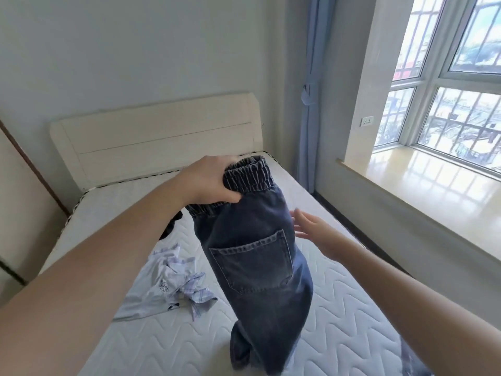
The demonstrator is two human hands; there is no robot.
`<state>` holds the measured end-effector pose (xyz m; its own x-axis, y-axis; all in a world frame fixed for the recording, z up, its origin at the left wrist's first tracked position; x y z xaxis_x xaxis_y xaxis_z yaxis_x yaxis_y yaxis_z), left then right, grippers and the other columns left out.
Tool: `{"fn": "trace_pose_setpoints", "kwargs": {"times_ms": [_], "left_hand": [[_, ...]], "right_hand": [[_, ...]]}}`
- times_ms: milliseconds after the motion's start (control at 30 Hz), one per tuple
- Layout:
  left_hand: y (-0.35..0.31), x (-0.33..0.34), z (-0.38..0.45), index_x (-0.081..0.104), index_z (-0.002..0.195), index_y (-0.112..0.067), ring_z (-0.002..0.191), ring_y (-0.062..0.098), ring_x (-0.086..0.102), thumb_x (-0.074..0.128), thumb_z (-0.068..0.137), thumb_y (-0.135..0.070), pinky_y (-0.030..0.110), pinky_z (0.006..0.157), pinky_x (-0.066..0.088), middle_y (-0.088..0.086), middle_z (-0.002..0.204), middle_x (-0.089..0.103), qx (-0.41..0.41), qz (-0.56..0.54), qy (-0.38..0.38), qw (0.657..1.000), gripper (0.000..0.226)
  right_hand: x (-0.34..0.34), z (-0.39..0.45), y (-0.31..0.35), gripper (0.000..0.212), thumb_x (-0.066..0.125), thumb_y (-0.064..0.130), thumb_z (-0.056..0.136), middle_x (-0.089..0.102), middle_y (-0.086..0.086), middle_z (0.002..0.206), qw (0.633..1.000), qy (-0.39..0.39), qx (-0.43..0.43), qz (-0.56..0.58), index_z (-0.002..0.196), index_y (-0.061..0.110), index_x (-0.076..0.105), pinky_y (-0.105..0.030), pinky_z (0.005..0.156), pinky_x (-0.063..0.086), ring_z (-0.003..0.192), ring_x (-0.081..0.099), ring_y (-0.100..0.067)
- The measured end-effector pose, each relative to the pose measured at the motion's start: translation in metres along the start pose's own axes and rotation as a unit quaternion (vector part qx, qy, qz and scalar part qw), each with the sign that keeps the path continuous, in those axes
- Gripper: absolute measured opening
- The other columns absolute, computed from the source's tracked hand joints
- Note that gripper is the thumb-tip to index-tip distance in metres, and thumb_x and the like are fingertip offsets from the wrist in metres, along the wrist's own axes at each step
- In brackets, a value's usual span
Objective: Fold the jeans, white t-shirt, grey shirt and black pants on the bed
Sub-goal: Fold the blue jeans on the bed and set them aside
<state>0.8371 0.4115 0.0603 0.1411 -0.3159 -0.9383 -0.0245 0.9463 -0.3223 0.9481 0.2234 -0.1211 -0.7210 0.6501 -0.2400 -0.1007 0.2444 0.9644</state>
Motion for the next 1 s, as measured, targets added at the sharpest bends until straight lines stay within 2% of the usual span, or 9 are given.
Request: {"fn": "trace_pose_setpoints", "kwargs": {"times_ms": [100,167,267,400,467,633,767,900,1000], "left_hand": [[-0.006,0.02,-0.008,0.055,0.096,-0.035,0.083,0.002,0.058,0.081,0.069,-0.033,0.024,0.066,0.045,-0.017,0.09,0.063,-0.004,-0.013,-0.003,1.0,0.037],[-0.01,0.031,-0.012,0.055,0.098,-0.033,0.083,0.008,0.06,0.082,0.069,-0.033,0.03,0.069,0.048,-0.012,0.09,0.065,-0.015,-0.012,0.002,1.0,0.039],[-0.018,0.042,-0.016,0.054,0.095,-0.032,0.079,0.009,0.06,0.083,0.068,-0.034,0.031,0.065,0.047,-0.01,0.087,0.064,-0.034,-0.008,0.007,0.999,0.04],[-0.033,0.047,-0.019,0.051,0.085,-0.036,0.073,0.0,0.056,0.084,0.066,-0.035,0.025,0.056,0.037,-0.014,0.081,0.062,-0.05,0.001,-0.008,0.999,0.038],[-0.038,0.049,-0.019,0.052,0.085,-0.035,0.073,0.001,0.058,0.084,0.065,-0.034,0.025,0.057,0.038,-0.013,0.08,0.063,-0.064,-0.004,-0.013,0.998,0.037],[-0.048,0.045,-0.02,0.056,0.089,-0.031,0.078,0.0,0.058,0.084,0.065,-0.031,0.023,0.059,0.039,-0.013,0.08,0.064,-0.098,0.008,-0.052,0.994,0.037],[-0.053,0.041,-0.025,0.056,0.086,-0.032,0.079,0.005,0.061,0.084,0.065,-0.029,0.028,0.063,0.042,-0.012,0.08,0.066,-0.115,-0.004,-0.077,0.99,0.035],[-0.041,0.027,-0.035,0.063,0.097,-0.028,0.088,0.014,0.066,0.087,0.066,-0.023,0.036,0.081,0.05,-0.008,0.088,0.071,-0.136,-0.055,-0.157,0.977,0.04],[-0.03,0.017,-0.046,0.064,0.1,-0.039,0.086,-0.007,0.064,0.089,0.067,-0.024,0.03,0.08,0.048,-0.02,0.091,0.071,-0.152,-0.114,-0.2,0.961,0.044]], "right_hand": [[-0.002,-0.011,-0.072,0.067,0.027,0.068,0.091,0.056,-0.003,0.139,0.992,-0.043,0.118,0.01,0.135,0.023,0.052,-0.048,0.116,0.031,0.128,0.051,-0.022],[-0.002,-0.02,-0.115,0.075,0.024,0.071,0.092,0.044,-0.006,0.15,0.977,-0.062,0.206,0.013,0.145,0.02,0.041,-0.05,0.119,0.023,0.137,0.041,-0.027],[0.005,-0.034,-0.166,0.092,0.019,0.083,0.083,0.032,-0.004,0.158,0.95,-0.038,0.308,0.041,0.149,0.02,0.037,-0.052,0.12,0.016,0.146,0.028,-0.031],[0.011,-0.045,-0.21,0.093,0.021,0.088,0.078,0.052,0.003,0.145,0.929,-0.017,0.354,0.11,0.138,0.024,0.051,-0.049,0.115,0.032,0.138,0.042,-0.028],[0.019,-0.046,-0.221,0.087,0.029,0.089,0.075,0.061,0.007,0.131,0.918,0.014,0.335,0.213,0.128,0.027,0.06,-0.045,0.111,0.039,0.132,0.05,-0.026],[0.027,-0.045,-0.212,0.07,0.041,0.075,0.085,0.066,0.001,0.129,0.891,0.104,0.251,0.364,0.127,0.025,0.066,-0.039,0.102,0.046,0.119,0.062,-0.023],[-0.005,-0.035,-0.19,0.058,0.04,0.05,0.1,0.059,-0.012,0.136,0.88,0.062,0.172,0.438,0.137,0.008,0.055,-0.043,0.115,0.032,0.128,0.054,-0.028],[-0.068,-0.029,-0.145,0.052,0.043,0.036,0.097,0.063,-0.016,0.128,0.899,0.016,0.082,0.431,0.13,-0.002,0.057,-0.041,0.109,0.039,0.128,0.052,-0.031],[-0.12,-0.028,-0.092,0.043,0.047,0.032,0.098,0.061,-0.016,0.132,0.928,-0.009,0.019,0.373,0.125,0.003,0.064,-0.041,0.11,0.038,0.126,0.055,-0.028]]}}
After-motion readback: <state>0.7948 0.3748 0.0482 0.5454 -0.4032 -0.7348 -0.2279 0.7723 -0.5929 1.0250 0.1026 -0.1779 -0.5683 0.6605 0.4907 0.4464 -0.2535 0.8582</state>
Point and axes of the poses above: each hand's wrist, its own z-axis towards the middle knuckle, its own x-axis out of the palm, y = z × x, the point moved 6 cm from there along z, towards the middle knuckle
